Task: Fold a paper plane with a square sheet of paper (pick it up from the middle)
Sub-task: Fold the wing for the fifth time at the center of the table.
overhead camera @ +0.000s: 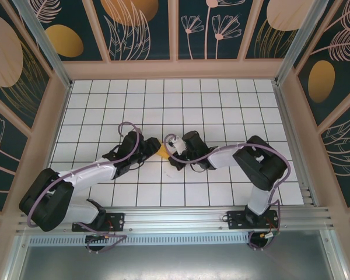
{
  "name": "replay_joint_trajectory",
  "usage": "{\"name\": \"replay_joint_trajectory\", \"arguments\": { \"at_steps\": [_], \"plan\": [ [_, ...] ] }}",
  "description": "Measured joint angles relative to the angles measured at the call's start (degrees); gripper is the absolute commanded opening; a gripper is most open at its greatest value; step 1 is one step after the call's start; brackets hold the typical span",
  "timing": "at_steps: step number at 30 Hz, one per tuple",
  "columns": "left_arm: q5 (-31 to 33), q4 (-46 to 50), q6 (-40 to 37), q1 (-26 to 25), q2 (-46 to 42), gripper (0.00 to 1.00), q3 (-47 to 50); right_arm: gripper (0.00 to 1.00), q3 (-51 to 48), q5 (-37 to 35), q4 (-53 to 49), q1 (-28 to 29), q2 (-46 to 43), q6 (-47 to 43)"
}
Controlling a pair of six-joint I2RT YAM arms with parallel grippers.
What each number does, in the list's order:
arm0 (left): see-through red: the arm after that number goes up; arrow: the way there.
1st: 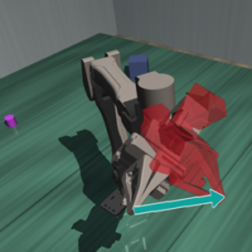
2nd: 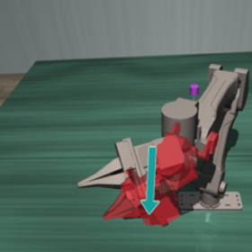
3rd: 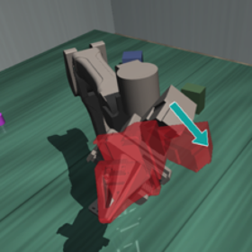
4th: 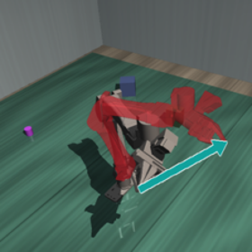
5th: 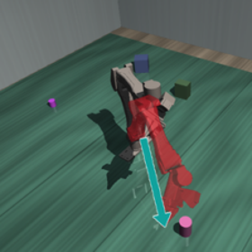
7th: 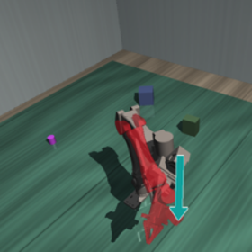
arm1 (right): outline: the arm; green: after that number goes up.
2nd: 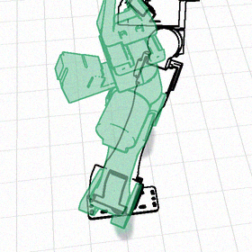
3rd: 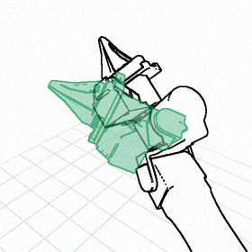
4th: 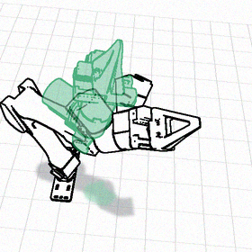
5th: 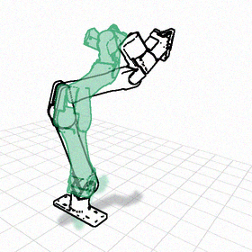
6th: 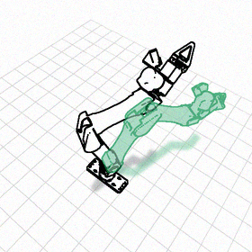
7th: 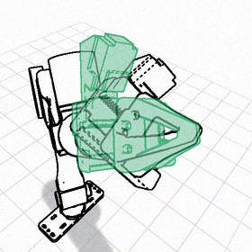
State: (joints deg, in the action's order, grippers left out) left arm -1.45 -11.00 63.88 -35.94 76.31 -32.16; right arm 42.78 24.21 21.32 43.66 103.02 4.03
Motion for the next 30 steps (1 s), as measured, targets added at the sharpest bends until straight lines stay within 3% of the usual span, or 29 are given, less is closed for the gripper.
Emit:
{"name": "replay_joint_trajectory", "arguments": {
  "at_steps": [5,13,30],
  "plan": [
    [-1.75,-2.29,-0.68,0.00,-0.24,0.47,0.70,0.02,1.77,9.81,0.79,-4.61,3.93,7.58],
    [-6.08,-6.32,-0.85,0.00,2.91,0.44,0.76,0.01,2.97,16.87,2.05,-7.26,6.25,14.47],
    [-8.41,-9.88,-0.79,0.00,8.81,0.42,-0.13,0.00,5.29,20.70,-0.17,-7.41,7.41,24.20]
  ]
}}
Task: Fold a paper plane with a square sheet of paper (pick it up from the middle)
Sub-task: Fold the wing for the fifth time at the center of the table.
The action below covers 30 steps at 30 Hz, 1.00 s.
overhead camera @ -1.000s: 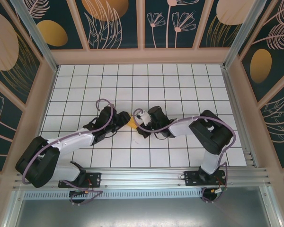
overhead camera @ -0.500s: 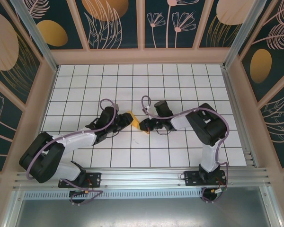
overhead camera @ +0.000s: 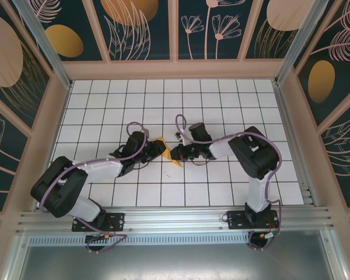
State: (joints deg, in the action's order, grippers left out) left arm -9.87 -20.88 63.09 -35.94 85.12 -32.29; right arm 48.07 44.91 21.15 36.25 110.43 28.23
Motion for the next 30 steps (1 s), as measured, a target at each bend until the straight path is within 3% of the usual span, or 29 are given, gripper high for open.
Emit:
{"name": "replay_joint_trajectory", "arguments": {
  "at_steps": [16,24,30],
  "plan": [
    [-0.26,-7.17,0.66,0.00,9.77,0.37,-2.91,0.03,0.31,0.68,0.13,0.02,0.74,2.62],
    [0.00,-8.07,0.52,0.00,10.88,0.37,-3.28,0.20,0.31,-0.04,-0.22,0.15,0.42,2.23],
    [-0.02,-8.02,-0.09,0.00,12.13,0.37,-4.24,0.24,0.28,-2.69,-3.02,0.26,-2.51,0.76]
  ]
}}
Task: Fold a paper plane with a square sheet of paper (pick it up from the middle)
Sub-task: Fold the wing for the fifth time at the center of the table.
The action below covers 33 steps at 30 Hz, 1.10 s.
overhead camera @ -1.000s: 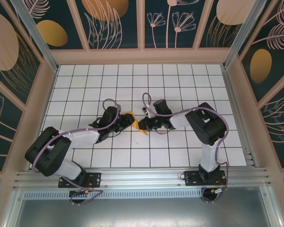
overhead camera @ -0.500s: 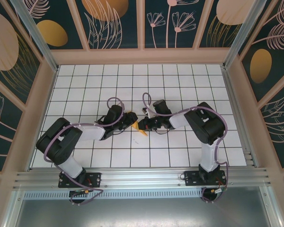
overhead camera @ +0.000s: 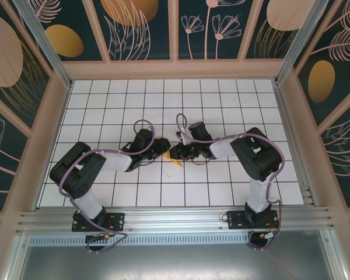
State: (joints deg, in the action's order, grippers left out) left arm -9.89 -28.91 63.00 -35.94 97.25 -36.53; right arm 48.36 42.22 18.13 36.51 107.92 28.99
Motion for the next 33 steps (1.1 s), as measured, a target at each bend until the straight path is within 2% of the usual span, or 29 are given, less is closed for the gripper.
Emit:
{"name": "replay_joint_trajectory", "arguments": {
  "at_steps": [5,12,20,33],
  "plan": [
    [0.02,0.26,-0.46,0.00,0.00,0.37,-0.37,0.23,-0.52,-1.36,-1.36,-0.04,-1.79,-0.70],
    [0.02,0.63,-1.18,0.00,0.63,0.37,-1.33,0.08,-1.62,-1.90,-2.54,-0.74,-1.79,-1.90],
    [0.00,0.85,-1.44,-0.07,1.84,0.37,-1.64,0.00,-4.20,0.07,0.31,-1.99,-1.79,-0.50],
    [-0.87,0.87,-2.97,-0.07,1.55,0.43,-2.05,0.00,-10.05,3.45,13.81,-2.03,-1.79,10.91]
  ]
}}
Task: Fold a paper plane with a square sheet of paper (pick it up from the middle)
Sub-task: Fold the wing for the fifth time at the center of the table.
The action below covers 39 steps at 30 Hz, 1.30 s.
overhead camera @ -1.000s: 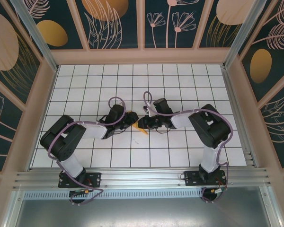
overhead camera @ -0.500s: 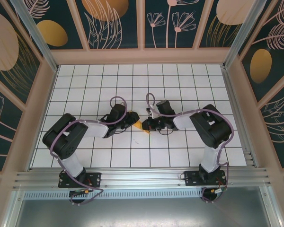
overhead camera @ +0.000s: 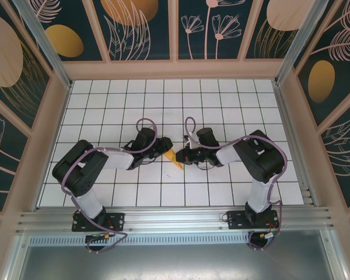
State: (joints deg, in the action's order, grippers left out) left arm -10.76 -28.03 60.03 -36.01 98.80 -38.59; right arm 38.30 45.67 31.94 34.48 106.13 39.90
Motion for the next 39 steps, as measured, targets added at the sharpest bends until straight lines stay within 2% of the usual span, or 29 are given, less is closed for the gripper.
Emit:
{"name": "replay_joint_trajectory", "arguments": {
  "at_steps": [13,26,28,29,35,39],
  "plan": [
    [-3.87,-2.97,-0.90,0.00,0.57,0.46,-0.04,0.00,-2.58,0.87,11.04,0.00,2.67,11.67],
    [-4.85,-5.27,-2.01,0.00,4.26,0.46,-0.11,0.01,-2.60,0.70,11.61,-0.22,4.68,14.69],
    [-4.85,-5.27,-2.23,0.00,4.33,0.46,-0.11,0.05,-2.56,0.57,11.19,-0.22,4.59,14.45],
    [-4.85,-5.27,-2.40,0.00,4.35,0.46,-0.13,0.09,-2.51,0.24,10.56,-0.20,4.26,14.10],
    [-5.16,-5.73,-2.93,-0.04,5.14,0.45,-0.70,0.21,-1.62,-4.33,1.07,-0.26,-0.37,9.55],
    [-5.27,-5.84,-3.23,-0.04,5.40,0.45,-0.96,0.22,-1.16,-7.15,-5.38,-0.26,-3.48,5.64]
  ]
}}
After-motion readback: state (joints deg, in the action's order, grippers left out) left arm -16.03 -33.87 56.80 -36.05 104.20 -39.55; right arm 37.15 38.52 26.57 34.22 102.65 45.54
